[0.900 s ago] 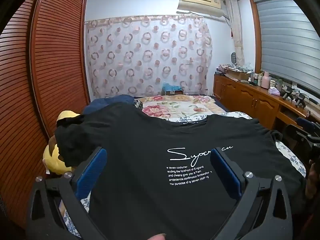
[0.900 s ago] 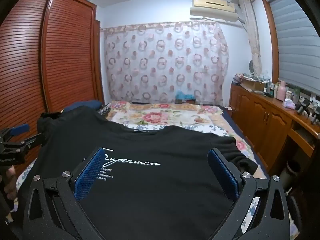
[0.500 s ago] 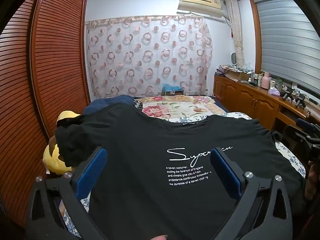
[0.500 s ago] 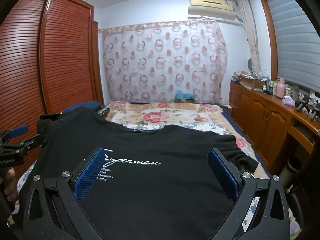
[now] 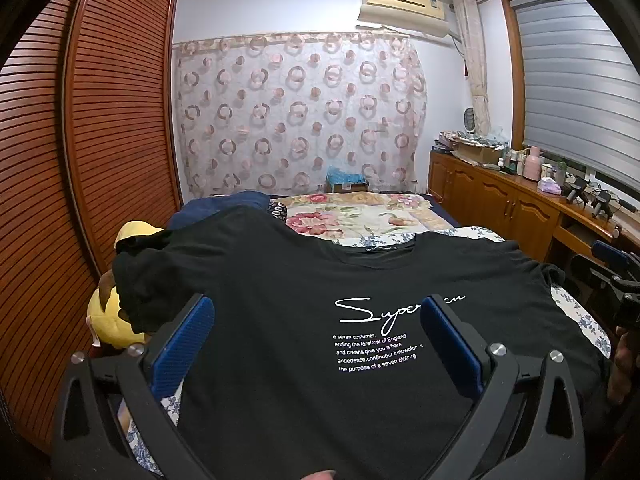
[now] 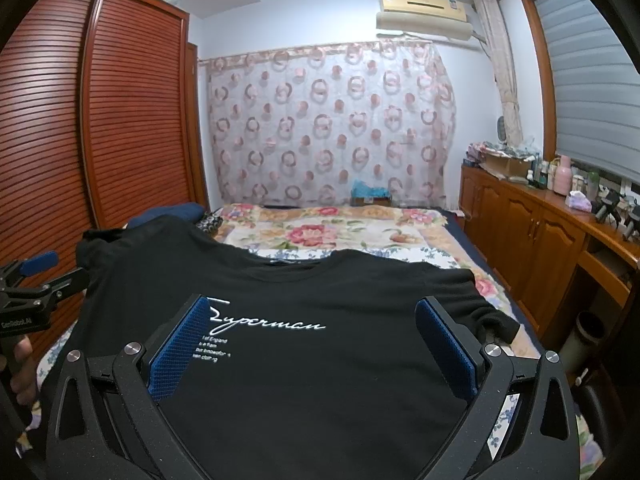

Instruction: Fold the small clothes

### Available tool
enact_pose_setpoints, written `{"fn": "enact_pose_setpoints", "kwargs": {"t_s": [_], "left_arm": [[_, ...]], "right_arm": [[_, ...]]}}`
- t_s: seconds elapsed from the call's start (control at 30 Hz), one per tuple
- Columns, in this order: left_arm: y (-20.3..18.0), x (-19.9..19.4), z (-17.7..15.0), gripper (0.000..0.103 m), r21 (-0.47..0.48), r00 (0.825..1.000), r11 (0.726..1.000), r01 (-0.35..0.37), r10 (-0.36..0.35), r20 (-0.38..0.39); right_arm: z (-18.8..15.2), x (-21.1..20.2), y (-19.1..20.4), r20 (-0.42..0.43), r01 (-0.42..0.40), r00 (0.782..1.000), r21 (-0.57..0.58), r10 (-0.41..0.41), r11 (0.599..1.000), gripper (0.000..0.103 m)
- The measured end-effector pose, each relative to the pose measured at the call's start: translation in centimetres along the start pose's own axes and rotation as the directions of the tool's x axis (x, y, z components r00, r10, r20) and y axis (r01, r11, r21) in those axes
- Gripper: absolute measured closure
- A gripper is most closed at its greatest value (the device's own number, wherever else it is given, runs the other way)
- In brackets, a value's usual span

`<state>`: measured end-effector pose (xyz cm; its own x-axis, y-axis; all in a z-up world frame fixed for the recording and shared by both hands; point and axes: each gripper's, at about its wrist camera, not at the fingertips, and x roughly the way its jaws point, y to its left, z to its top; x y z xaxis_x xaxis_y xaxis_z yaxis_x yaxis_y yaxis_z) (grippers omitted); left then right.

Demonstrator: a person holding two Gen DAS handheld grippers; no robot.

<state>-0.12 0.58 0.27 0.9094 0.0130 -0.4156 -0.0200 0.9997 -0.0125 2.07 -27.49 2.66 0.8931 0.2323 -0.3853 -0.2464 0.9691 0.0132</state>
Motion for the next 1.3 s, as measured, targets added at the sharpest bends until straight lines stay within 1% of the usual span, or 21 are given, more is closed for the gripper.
{"fn": "enact_pose_setpoints", "kwargs": {"t_s": [1.3], "left_arm": [[-0.54,-0.8,0.85,0.0,-0.003,1.0,1.0,-0.007,0.007,0.028]], "right_arm": [[0.13,-0.25,0.06,0.001,-0.004,1.0,0.005,0.004,1.0,0.0]]}}
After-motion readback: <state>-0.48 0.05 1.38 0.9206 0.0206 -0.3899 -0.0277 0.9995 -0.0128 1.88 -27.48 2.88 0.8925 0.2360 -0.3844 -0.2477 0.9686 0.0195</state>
